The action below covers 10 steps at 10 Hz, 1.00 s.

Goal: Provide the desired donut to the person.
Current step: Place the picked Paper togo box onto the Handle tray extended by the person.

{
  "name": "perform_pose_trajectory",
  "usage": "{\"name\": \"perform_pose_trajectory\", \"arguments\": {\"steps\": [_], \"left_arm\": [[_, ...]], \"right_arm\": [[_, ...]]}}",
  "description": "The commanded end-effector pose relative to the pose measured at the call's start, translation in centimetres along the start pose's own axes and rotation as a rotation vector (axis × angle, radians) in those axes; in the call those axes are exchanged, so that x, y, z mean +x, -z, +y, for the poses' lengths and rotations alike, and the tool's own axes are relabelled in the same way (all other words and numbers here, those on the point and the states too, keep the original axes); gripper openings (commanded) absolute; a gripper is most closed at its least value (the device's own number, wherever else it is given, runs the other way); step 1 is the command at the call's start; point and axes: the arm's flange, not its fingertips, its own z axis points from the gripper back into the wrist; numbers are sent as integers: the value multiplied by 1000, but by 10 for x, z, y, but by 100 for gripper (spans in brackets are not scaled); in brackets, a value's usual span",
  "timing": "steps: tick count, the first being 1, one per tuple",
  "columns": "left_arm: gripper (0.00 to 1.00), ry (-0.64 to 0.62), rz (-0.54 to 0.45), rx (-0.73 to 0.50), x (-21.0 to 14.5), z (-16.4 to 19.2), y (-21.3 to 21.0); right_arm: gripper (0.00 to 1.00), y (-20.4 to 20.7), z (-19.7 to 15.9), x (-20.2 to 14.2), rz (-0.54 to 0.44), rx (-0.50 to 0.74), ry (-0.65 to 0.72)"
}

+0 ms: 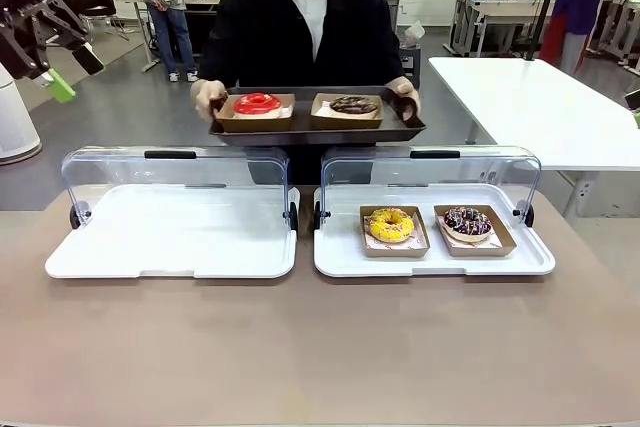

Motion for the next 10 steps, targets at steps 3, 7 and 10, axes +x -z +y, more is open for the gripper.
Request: {"name": "perform_pose_trajectory", "arguments": {"steps": [3, 7, 10], "left_arm": [[100, -2, 3, -8, -1, -1, -1], [100, -2, 3, -8, -1, -1, -1], [100, -2, 3, -8, -1, -1, -1]], "right_arm": [[100, 0, -2, 1, -31, 7, -13], [100, 0, -2, 1, -31, 7, -13], [100, 0, -2, 1, -31, 7, -13]]}}
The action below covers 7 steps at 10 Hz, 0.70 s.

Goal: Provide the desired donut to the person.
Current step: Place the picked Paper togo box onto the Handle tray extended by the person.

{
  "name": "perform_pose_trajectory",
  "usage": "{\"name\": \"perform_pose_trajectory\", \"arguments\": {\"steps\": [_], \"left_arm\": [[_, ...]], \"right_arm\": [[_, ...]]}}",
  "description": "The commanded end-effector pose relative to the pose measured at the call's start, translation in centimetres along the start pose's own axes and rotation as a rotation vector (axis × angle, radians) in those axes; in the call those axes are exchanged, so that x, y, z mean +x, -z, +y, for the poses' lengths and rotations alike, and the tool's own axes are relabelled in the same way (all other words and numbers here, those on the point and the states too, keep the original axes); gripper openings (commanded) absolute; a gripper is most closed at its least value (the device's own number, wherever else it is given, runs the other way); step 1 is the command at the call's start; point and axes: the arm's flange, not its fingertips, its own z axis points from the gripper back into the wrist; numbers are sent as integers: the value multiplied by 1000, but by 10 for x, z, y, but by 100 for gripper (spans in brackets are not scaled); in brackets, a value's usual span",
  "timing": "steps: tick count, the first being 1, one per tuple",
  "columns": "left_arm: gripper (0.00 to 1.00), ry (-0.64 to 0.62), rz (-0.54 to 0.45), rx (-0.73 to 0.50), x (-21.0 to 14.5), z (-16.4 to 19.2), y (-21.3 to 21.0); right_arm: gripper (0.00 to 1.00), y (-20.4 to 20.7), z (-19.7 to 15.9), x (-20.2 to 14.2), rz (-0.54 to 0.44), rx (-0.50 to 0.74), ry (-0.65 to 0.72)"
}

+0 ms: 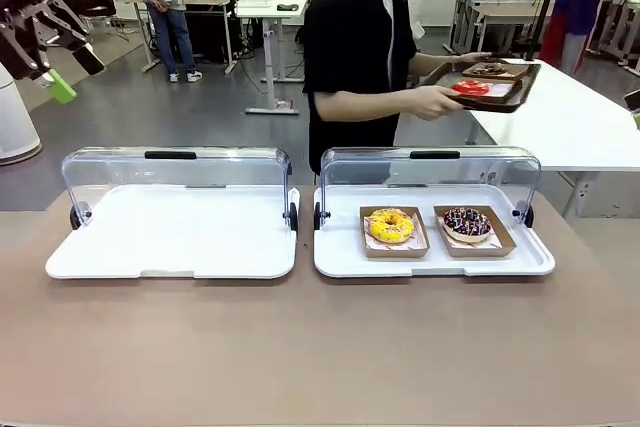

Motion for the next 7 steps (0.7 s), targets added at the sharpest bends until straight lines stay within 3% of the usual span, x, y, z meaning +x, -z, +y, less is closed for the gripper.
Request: {"name": "perform_pose_trajectory", "arguments": {"steps": [1, 2, 3, 5, 7], "left_arm": [[100, -2, 3, -8, -1, -1, -1], [100, 0, 0, 0, 0, 0, 0], [100, -80, -145, 28, -30, 10, -13], [100, -136, -319, 38, -98, 23, -23], [100, -138, -494, 37, -151, 12, -17]], "right_arm": [[100, 0, -2, 1, -31, 7, -13], [100, 0, -2, 1, -31, 7, -13], [100, 0, -2, 1, -31, 7, -13], [100, 0, -2, 1, -31, 7, -13], [100, 0, -2, 1, -31, 7, -13]]}}
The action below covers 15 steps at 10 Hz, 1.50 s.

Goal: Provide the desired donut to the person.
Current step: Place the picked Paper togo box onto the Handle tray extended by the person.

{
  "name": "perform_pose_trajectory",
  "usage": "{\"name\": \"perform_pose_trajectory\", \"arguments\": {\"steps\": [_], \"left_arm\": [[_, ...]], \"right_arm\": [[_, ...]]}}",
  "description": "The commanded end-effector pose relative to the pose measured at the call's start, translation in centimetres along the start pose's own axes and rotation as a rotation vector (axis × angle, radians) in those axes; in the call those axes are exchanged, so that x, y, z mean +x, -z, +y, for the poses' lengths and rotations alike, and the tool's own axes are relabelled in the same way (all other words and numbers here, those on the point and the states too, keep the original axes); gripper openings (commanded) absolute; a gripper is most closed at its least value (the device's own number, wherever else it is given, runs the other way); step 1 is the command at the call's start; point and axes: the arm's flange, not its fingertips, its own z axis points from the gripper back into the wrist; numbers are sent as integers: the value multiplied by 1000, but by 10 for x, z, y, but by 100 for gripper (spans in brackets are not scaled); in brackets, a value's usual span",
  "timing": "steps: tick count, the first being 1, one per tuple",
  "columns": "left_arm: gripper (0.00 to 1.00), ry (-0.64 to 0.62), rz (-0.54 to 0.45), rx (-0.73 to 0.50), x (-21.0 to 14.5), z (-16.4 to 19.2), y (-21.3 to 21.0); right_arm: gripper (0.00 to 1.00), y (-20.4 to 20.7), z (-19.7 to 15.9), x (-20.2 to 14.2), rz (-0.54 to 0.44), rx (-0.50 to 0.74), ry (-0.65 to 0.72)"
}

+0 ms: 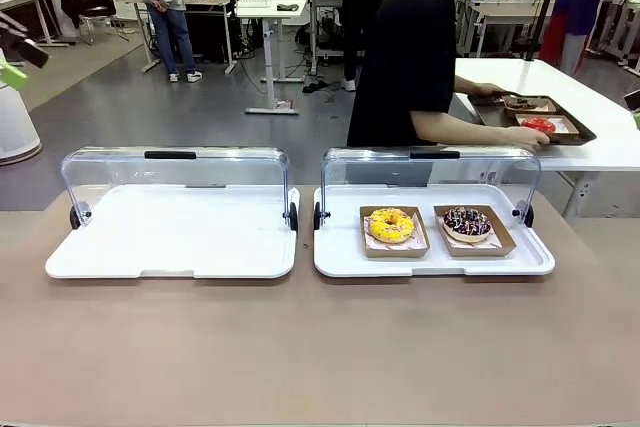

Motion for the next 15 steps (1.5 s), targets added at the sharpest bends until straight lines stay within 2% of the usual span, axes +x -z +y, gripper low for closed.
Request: {"name": "perform_pose_trajectory", "arguments": {"steps": [1, 2, 5, 8, 9, 15], "left_arm": [[100, 32, -170, -87, -40, -4, 7], [100, 46, -225, -127, -58, -6, 9], [100, 86, -276, -175, -95, -13, 13], [100, 83, -283, -147, -96, -12, 9], [100, 67, -272, -179, -102, -16, 15], [100, 67, -272, -179, -102, -16, 15]], "right_arm": [[100, 0, -2, 1, -30, 7, -13], [100, 0, -2, 1, -30, 7, -13], [100, 0, -2, 1, -30, 7, -13], [100, 0, -2, 1, -30, 7, -13], [100, 0, -2, 1, -30, 7, -13], [100, 0, -2, 1, -30, 7, -13]]}}
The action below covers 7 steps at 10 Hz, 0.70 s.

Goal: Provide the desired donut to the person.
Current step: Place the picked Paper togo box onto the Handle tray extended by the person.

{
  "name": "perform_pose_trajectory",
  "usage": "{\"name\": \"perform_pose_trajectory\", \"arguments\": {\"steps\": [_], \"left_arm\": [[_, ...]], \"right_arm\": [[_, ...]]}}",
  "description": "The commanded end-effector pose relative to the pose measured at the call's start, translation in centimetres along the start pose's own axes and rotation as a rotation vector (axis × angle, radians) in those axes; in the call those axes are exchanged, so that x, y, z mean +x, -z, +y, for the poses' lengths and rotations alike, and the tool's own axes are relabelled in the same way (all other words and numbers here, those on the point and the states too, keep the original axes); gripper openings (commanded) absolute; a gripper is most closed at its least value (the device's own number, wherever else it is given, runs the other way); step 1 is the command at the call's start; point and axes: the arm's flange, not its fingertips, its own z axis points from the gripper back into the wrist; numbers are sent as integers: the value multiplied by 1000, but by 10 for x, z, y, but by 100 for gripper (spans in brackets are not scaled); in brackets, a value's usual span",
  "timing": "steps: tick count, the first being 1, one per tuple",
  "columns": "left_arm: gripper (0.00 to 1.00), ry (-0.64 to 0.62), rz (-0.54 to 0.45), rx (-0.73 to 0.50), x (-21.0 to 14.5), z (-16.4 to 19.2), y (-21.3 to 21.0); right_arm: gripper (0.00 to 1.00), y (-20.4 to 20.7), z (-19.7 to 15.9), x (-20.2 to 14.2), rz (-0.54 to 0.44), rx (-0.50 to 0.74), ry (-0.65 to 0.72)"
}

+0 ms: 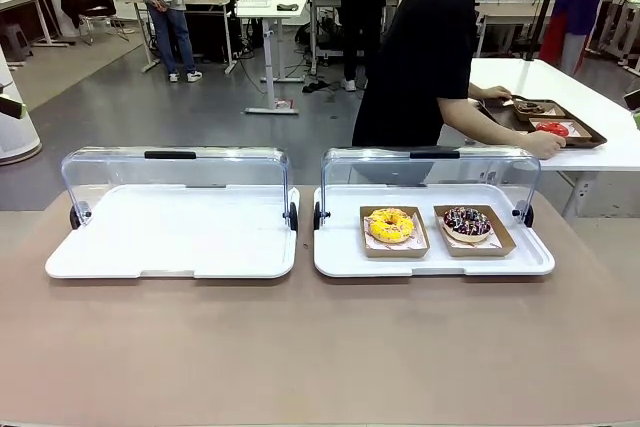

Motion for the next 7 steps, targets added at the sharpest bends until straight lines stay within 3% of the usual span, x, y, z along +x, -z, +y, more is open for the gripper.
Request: {"name": "perform_pose_trajectory", "arguments": {"steps": [1, 7], "left_arm": [[100, 4, -10, 0, 0, -2, -1], [100, 4, -10, 0, 0, -2, -1]], "right_arm": [[100, 0, -2, 1, -30, 7, -12], [100, 0, -2, 1, -30, 7, -12]]}}
